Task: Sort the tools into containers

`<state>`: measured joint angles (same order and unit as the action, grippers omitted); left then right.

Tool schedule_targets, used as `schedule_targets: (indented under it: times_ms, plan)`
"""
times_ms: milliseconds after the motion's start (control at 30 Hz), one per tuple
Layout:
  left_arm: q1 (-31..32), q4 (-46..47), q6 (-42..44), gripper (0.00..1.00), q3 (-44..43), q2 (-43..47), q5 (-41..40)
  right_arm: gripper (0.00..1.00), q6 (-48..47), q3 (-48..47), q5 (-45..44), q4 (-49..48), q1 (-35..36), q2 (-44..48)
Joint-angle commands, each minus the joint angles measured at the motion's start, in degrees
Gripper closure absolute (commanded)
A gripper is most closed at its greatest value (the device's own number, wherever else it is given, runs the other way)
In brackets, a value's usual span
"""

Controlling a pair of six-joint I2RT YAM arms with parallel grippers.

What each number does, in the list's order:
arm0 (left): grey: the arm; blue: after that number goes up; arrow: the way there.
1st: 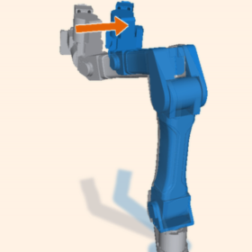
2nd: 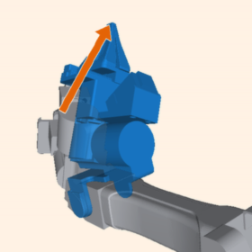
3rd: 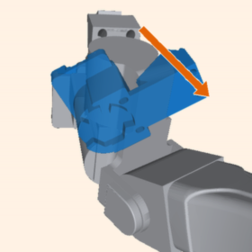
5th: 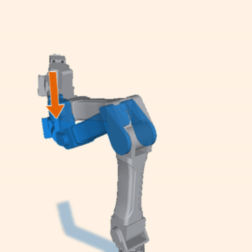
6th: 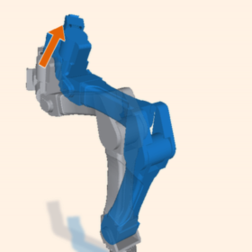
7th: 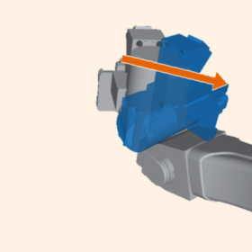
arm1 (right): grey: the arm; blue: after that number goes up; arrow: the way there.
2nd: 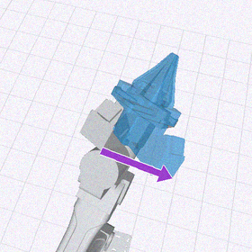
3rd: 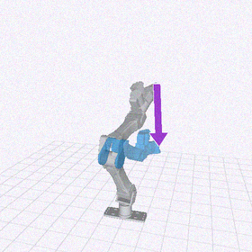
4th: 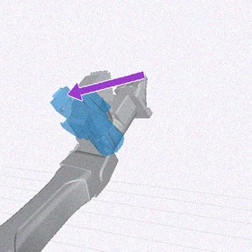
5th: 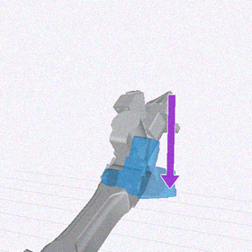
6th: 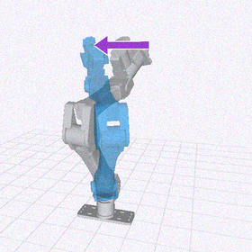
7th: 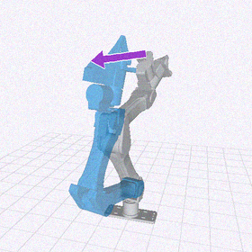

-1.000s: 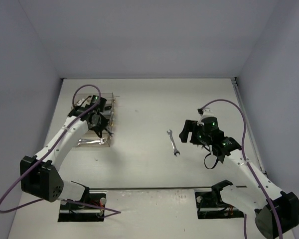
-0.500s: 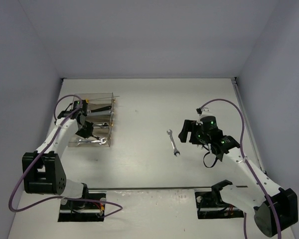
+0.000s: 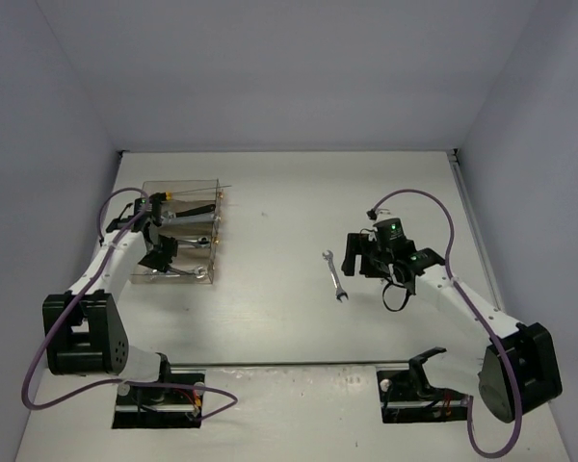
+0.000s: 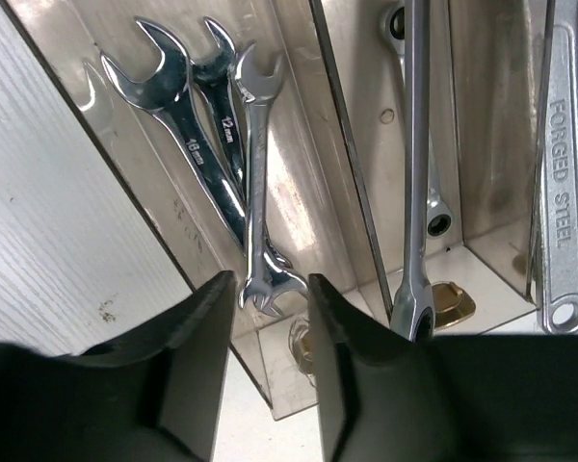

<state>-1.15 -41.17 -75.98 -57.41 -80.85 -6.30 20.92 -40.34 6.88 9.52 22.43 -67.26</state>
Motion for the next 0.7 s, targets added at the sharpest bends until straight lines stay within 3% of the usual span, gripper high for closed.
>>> schedule_targets:
  times_ms: [0, 67, 233, 467, 667]
  plan:
    - [-0.3, 1.8, 1.3, 0.62, 0.4, 2.6, 1.4, 0.23, -1.5, -3.8, -0.9, -1.1, -0.2, -4.5]
    - [-0.3, 1.8, 2.1, 0.58, 0.7, 3.8, 2.0, 0.24, -1.8, -4.7, -1.1, -1.2, -0.2, -6.9]
    - [0.7, 1.5, 9.3, 0.58, -2.2, 7.6, 1.2, 0.29, -4.0, -6.9, -2.8, -1.1, 0.7, -11.1]
    - [14.8, 0.4, 25.8, 0.58, -12.6, 7.7, -2.9, 0.32, -5.0, -11.5, -5.8, -0.9, 5.9, -19.2]
    - [22.6, 1.4, 34.5, 0.57, -17.6, 5.0, -0.6, 0.33, -4.2, -14.2, -6.5, -0.6, 8.8, -25.8]
